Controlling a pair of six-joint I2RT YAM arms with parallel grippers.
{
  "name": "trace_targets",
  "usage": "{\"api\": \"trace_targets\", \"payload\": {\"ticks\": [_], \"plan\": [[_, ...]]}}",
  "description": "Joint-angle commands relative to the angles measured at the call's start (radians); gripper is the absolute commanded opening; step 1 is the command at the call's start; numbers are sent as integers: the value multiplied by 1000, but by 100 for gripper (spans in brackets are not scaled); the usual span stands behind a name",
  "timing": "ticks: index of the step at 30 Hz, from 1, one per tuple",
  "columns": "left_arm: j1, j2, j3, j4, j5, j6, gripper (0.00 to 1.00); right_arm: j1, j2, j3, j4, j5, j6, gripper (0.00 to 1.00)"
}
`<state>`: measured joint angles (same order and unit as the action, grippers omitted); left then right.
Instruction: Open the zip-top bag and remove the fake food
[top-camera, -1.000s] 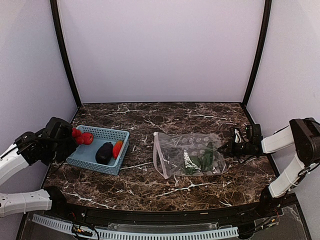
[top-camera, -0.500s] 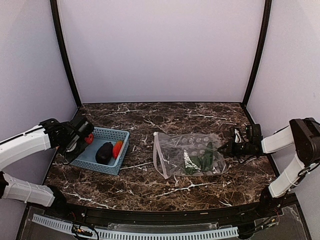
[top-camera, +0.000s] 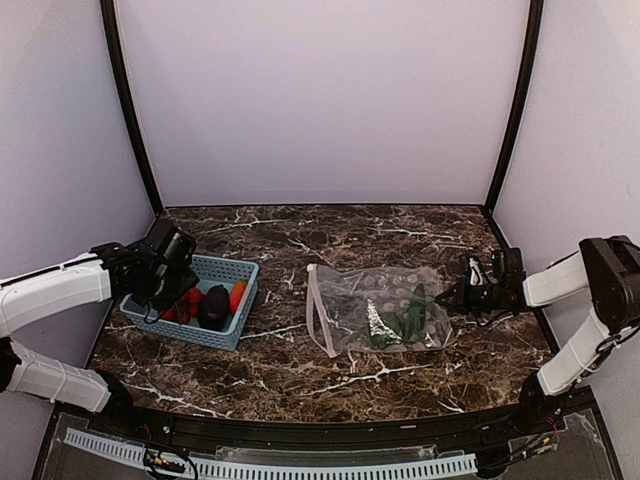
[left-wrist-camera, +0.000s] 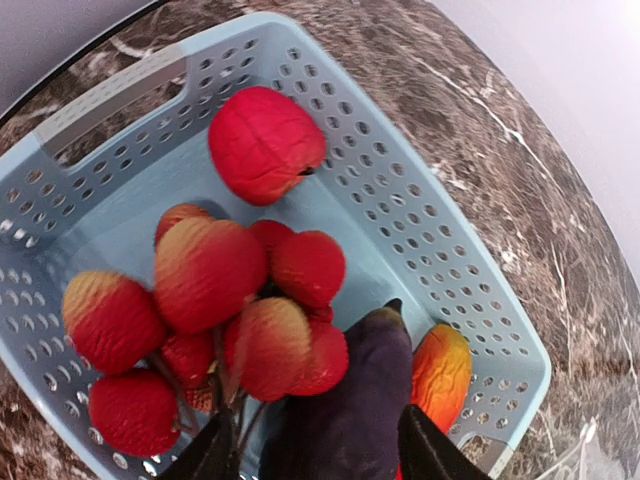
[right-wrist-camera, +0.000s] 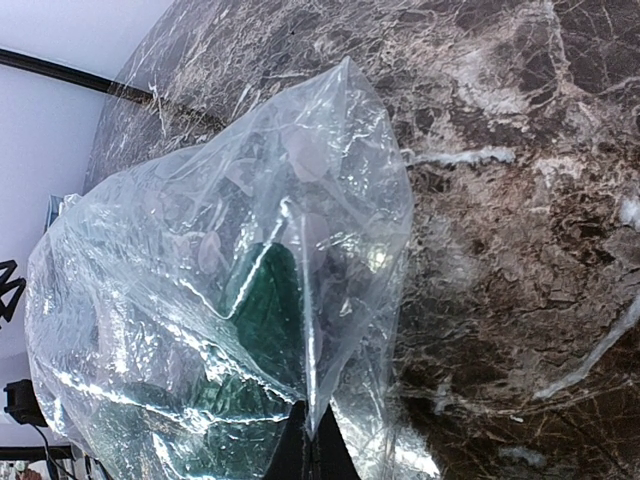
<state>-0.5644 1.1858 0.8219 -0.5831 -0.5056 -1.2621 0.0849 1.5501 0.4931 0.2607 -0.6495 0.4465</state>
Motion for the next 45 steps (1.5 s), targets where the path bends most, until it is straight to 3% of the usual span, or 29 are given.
{"api": "trace_targets", "payload": {"ticks": [1,6,9,16,23,27,33,40,45], "plan": [[3,-73,-38,135,27,123,62,-5,-13,0,4,0,-9,0],[5,-134,-64,220,0,240,74,-5,-10,3,2,-2,-12,0],[3,-137,-66,300,72,441,77,-5,-7,4,4,-8,-14,0],[2,-124,-164,614,470,788,83,-5,-2,4,7,-17,-19,0],[-68,42,-163,763,721,911,70,-5,19,16,3,-13,-28,0],[-160,158,-124,841,709,1018,65,-5,30,33,-7,-16,-36,0],[-197,316,-105,984,768,1110,56,-5,32,48,-25,-10,-49,0],[-233,492,-29,1010,831,1208,40,-4,43,57,-27,-10,-52,0],[-264,578,32,1023,873,1269,37,-2,51,62,-26,-17,-53,0]]}}
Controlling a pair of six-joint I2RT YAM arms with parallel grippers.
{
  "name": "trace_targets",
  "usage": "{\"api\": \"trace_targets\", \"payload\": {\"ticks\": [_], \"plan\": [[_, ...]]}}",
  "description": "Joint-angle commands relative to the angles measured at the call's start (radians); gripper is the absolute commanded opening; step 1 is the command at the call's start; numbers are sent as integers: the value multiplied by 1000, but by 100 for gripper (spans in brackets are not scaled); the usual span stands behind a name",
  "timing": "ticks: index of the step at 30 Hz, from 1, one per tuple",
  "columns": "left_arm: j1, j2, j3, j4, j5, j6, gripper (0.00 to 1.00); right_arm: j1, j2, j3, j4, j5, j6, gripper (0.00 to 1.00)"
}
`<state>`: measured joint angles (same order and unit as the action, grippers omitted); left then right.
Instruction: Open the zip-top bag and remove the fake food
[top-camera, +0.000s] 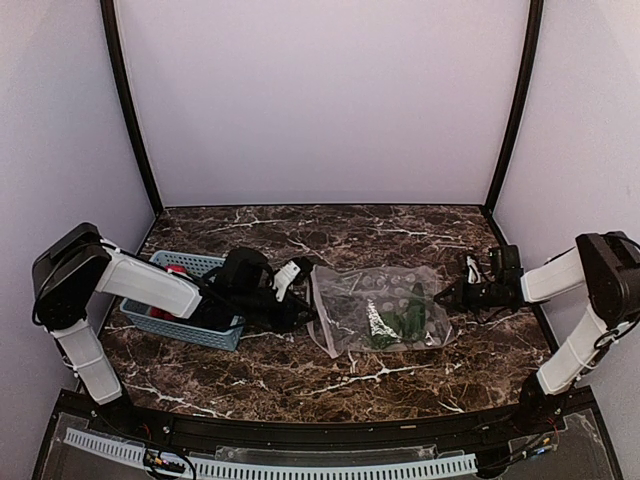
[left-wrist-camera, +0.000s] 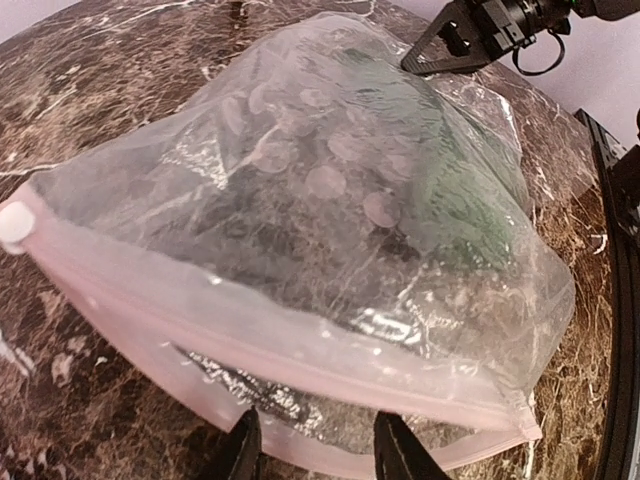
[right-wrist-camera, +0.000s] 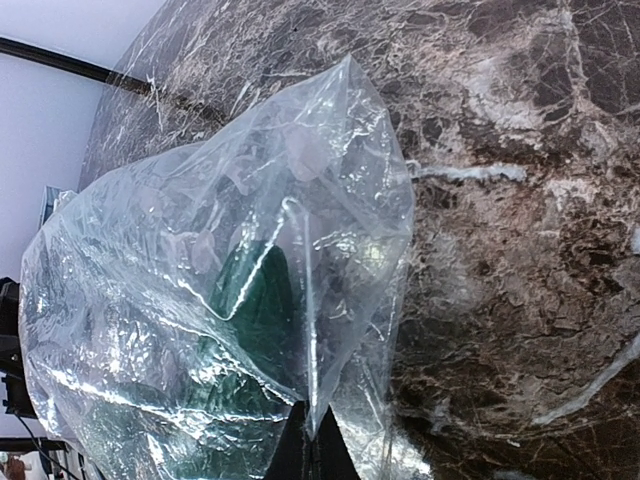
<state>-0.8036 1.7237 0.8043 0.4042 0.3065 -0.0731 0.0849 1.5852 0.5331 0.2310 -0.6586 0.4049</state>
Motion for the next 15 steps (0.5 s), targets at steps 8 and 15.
{"api": "trace_targets", "payload": {"ticks": [8,15], "plan": [[-51,198,88,258,176,78,39,33,37,29,4,-13,-17,0],[-87,286,162,343,245,95,49,63,45,29,4,-6,-13,0]]}}
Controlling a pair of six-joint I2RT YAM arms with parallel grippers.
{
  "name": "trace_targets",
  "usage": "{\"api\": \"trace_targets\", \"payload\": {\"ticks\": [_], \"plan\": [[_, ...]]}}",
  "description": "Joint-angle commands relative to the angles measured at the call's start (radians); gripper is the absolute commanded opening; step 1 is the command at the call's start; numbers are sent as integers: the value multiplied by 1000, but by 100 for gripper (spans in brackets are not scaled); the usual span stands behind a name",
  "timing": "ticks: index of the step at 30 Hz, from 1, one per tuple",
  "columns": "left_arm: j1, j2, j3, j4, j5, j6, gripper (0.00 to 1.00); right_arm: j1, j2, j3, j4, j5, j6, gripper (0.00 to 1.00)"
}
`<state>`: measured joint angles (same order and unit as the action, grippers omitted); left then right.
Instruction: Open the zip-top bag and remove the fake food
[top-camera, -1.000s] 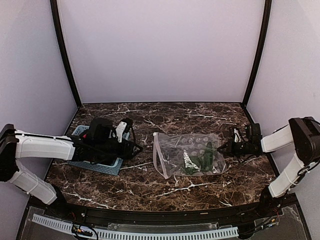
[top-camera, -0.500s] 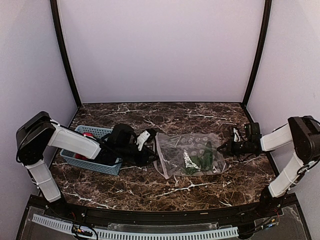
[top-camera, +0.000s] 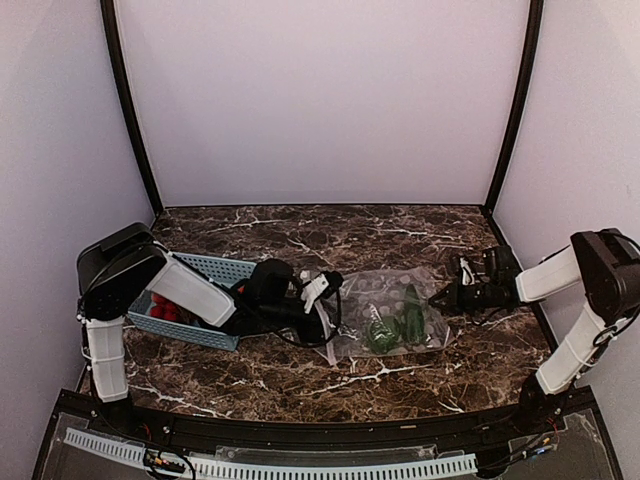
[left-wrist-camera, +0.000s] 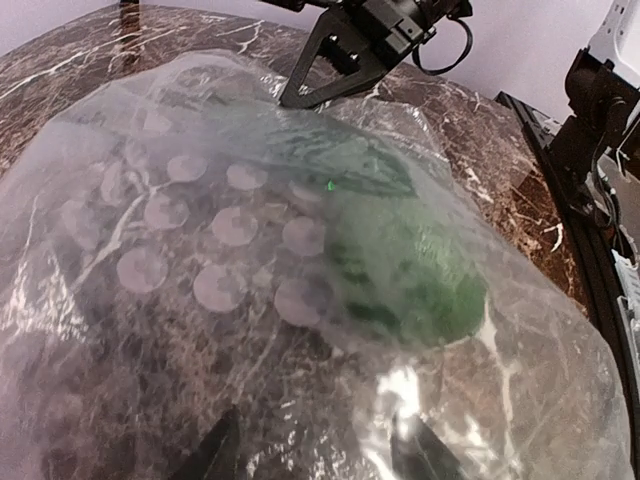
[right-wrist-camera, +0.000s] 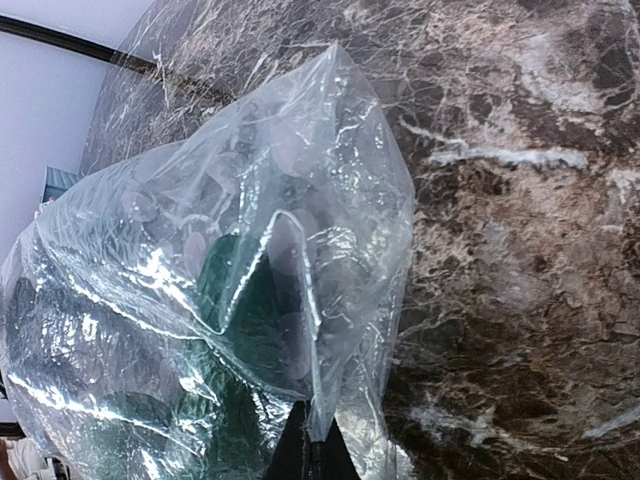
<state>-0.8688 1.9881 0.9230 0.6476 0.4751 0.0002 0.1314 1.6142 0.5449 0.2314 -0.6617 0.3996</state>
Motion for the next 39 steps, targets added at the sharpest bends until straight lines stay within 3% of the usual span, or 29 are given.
{"api": "trace_targets", "payload": {"ticks": [1,4,8,21,35,39], "plan": [[-28,36,57,101,94,25,54,20,16,17,5,-2,-6,0],[-43,59,74,111,136,47,68,30,12,12,10,5,0,0],[-62,83,87,124,178,63,79,41,8,1,21,13,13,0],[-130,156,175,83,129,121,97,104,-46,-66,60,87,82,0],[-189,280,307,46,51,123,99,180,-62,-136,134,169,174,0],[-190,303,330,46,34,111,95,198,-50,-147,163,170,192,0]]}}
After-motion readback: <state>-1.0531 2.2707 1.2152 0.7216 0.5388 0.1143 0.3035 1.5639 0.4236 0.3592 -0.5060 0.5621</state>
